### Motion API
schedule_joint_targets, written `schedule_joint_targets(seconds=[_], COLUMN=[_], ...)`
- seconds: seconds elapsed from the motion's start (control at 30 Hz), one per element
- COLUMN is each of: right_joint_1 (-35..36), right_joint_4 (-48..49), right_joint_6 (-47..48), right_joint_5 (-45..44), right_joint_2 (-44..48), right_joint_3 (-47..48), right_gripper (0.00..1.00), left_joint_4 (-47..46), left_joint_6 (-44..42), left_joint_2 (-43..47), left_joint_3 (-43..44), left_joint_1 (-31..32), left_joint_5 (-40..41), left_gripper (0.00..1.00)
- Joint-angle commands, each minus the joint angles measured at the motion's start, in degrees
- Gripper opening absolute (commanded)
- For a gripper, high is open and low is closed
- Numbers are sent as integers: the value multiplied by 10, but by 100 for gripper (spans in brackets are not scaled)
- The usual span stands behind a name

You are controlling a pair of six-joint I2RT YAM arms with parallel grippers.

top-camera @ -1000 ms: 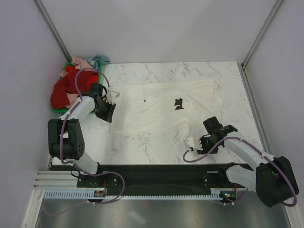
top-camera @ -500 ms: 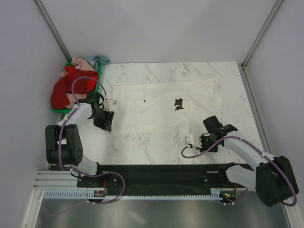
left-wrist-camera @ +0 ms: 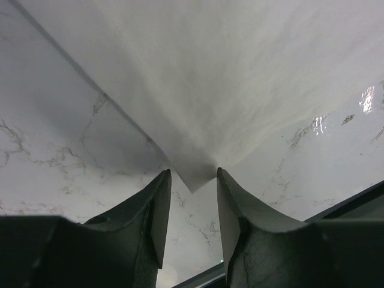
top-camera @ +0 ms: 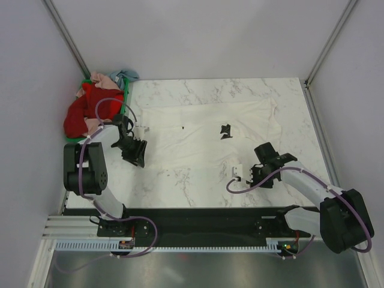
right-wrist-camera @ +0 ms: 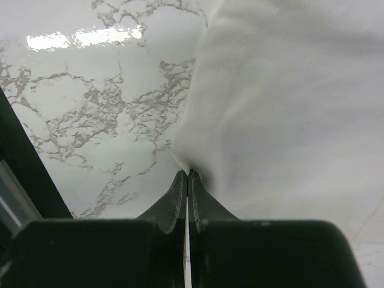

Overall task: Fold and stack the t-shirts
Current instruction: Fold the tshirt

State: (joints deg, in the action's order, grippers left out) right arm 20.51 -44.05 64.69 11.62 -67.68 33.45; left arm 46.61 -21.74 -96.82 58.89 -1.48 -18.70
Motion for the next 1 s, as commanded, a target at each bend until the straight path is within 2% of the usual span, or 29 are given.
schedule_joint_targets(seconds=[0.0,0.13,0.33,0.57,0.73,0.97], right_joint_1=[1,1,1,1,-6,-68], right_joint_4=[18,25,37,52,52,53], right_joint_6=[-9,-16,-31,-72,-116,-184], right_joint_5=[0,-3,-5,-13,-24,-22], right_joint_2=[-8,-13,-11,-4,6,-32], right_joint_3=[18,19,16,30,80,207], right_gripper=[0,0,0,0,0,0], left_joint_4=[1,8,19,35,53,81], left_joint_6=[13,8,4,0,-5,-12], left_joint_2=[-14,-26,-28,-39,-29,-6], left_joint_3=[23,31,26,40,69,145], left_joint_1=[-1,0,0,0,0,0], left_joint_5=[-27,-26,-34,-49,-52,-60], left_gripper=[42,39,27,2,2,2])
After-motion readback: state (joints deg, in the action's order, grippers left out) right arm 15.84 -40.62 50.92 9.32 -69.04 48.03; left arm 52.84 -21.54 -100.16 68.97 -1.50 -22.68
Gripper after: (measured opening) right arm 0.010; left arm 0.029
